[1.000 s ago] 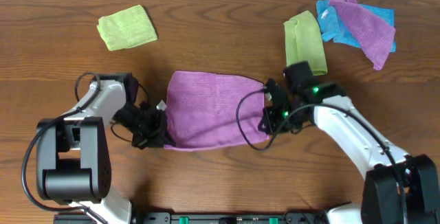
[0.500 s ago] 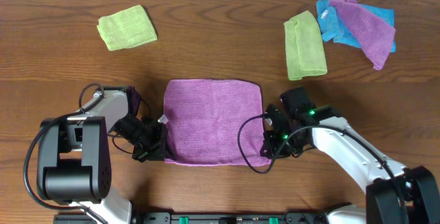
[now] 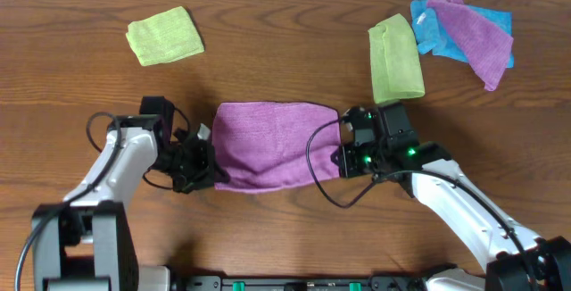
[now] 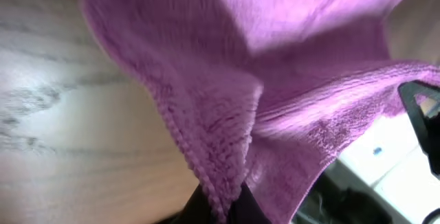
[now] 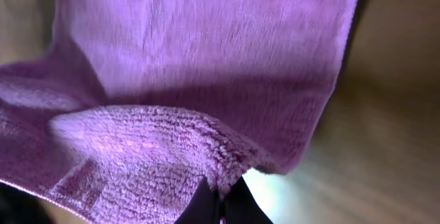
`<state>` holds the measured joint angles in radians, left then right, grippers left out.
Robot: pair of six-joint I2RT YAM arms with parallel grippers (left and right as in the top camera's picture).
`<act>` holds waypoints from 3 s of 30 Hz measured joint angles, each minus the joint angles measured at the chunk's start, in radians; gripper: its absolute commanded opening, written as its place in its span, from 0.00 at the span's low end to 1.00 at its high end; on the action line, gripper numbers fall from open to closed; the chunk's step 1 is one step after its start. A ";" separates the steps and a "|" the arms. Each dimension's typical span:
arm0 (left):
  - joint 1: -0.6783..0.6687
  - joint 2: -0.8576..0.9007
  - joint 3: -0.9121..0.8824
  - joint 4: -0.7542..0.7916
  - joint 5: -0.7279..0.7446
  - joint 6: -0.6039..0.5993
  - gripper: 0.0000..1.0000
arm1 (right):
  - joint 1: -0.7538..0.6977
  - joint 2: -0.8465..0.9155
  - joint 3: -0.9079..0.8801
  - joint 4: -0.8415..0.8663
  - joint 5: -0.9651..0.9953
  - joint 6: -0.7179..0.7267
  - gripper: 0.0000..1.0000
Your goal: Fold the cloth
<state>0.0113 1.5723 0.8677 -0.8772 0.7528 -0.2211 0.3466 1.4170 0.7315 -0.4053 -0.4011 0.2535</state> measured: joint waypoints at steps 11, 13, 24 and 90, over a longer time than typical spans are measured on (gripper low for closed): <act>0.000 -0.013 -0.002 0.222 -0.077 -0.221 0.06 | 0.000 0.008 0.000 0.188 0.122 0.029 0.01; 0.000 -0.013 -0.002 0.267 -0.080 -0.245 0.06 | 0.000 0.023 0.000 0.222 0.130 0.032 0.02; -0.001 -0.013 -0.003 0.505 -0.135 -0.371 0.06 | 0.001 0.111 0.000 0.370 0.181 0.035 0.02; -0.073 0.050 -0.004 0.677 -0.399 -0.425 0.67 | -0.016 0.295 0.037 0.605 0.346 0.006 0.30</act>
<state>-0.0616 1.6218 0.8639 -0.2001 0.3534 -0.6456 0.3309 1.7119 0.7689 0.1993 -0.0555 0.2592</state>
